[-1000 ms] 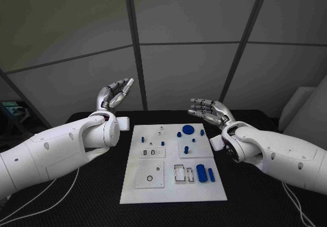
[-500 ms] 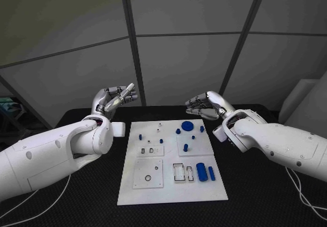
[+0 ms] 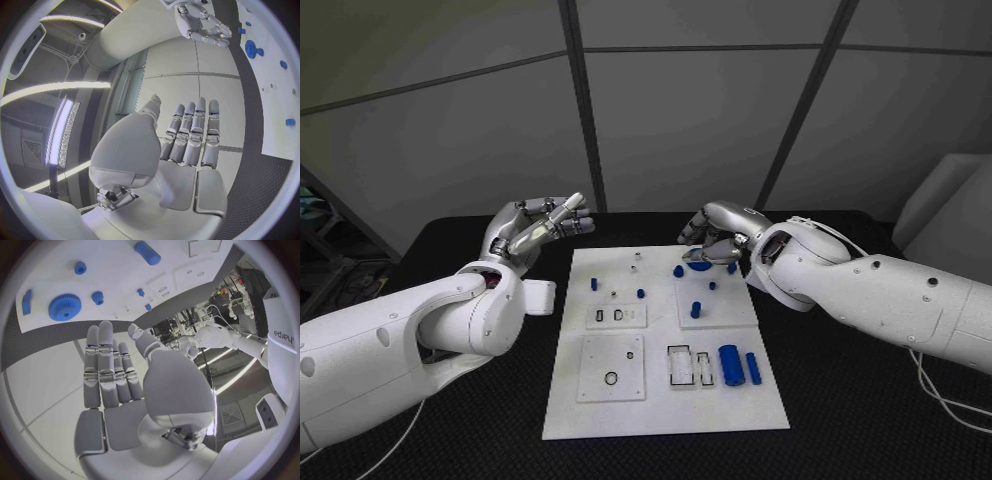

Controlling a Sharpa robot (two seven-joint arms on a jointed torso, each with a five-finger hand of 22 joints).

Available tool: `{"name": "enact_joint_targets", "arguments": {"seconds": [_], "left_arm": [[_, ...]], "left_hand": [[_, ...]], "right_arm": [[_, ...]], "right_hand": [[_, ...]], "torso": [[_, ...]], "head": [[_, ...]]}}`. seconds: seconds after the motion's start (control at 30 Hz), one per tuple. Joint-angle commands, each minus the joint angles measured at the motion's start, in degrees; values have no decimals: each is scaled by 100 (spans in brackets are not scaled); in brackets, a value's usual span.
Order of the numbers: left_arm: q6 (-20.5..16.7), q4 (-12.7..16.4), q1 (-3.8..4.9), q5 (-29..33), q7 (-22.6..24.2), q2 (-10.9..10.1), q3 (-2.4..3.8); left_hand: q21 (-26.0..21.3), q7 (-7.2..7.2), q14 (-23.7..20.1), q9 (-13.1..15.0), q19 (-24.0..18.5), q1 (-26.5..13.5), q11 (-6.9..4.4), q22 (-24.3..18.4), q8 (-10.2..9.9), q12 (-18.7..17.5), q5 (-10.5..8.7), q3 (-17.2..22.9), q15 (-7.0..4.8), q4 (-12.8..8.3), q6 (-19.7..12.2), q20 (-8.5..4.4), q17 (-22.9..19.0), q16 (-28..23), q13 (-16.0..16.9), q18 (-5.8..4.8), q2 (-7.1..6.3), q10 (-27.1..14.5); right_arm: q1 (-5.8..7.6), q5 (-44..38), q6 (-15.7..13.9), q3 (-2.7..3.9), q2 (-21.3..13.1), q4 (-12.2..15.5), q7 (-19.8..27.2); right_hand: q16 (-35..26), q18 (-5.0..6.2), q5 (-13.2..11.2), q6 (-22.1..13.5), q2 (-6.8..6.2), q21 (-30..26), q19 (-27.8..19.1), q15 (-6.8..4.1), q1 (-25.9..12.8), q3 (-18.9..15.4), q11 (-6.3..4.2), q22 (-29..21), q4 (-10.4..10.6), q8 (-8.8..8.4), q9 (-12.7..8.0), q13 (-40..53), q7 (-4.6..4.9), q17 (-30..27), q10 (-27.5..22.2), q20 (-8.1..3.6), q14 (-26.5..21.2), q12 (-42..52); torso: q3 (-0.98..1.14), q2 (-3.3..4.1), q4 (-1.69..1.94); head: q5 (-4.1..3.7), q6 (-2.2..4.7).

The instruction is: Assemble the parts on the task board

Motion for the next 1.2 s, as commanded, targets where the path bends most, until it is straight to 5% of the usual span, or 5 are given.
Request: {"name": "enact_joint_targets", "arguments": {"seconds": [0.03,0.2,0.37,0.97,1.2], "left_arm": [[205,95,3,-100,-47,-29,5],[227,205,-3,-101,-49,-67,6],[239,294,-4,-102,-53,-109,7],[253,386,-4,-120,-80,-144,8],[259,399,-4,-123,-88,-158,8]], "left_hand": [[38,12,27,-7,41,17,6,10,-19,-21,-27,-9,-6,-37,46,9,6,-24,-7,-34,59,37],[39,11,30,-7,44,17,5,10,-21,-23,-27,-10,-7,-39,48,8,6,-24,-7,-35,58,39],[43,10,33,-8,51,20,5,10,-27,-29,-28,-12,-8,-49,49,5,6,-30,-8,-35,51,39],[53,31,57,-12,73,4,17,8,-58,-61,-30,-25,-8,-68,40,-1,9,-41,-13,-39,39,20],[54,32,60,-12,75,3,18,8,-61,-64,-30,-25,-8,-70,39,-2,9,-42,-14,-39,38,19]], "right_arm": [[22,-1065,530,4,37,16,-577],[49,-1329,692,5,101,-2,-728],[92,-1449,837,5,138,-25,-818],[130,-1596,1046,4,265,-154,-970],[133,-1588,1049,4,322,-211,-938]], "right_hand": [[404,55,36,40,-65,270,149,-41,33,-30,-30,149,98,-44,-2,11,-11,304,-40,-86,318,-10],[1738,49,52,4,-148,897,232,-49,126,-70,-58,535,310,-59,-2,22,-24,1193,-111,-129,274,2],[3271,59,49,-48,-178,1318,169,-36,188,-77,-35,812,469,-69,-6,22,-29,2743,-211,-116,280,-11],[4688,67,63,-64,-159,1983,-55,-22,358,164,-22,1263,639,-65,-5,25,-33,4197,-205,-86,274,1],[5050,7,50,-28,-125,2435,69,-29,349,394,-46,1787,717,-58,-2,23,-36,4591,-48,-93,298,5]], "torso": [[-22,156,62],[-34,247,91],[-45,313,106],[-30,361,115],[-18,374,114]], "head": [[-39,20],[-71,51],[-94,68],[-84,57],[-75,46]]}}
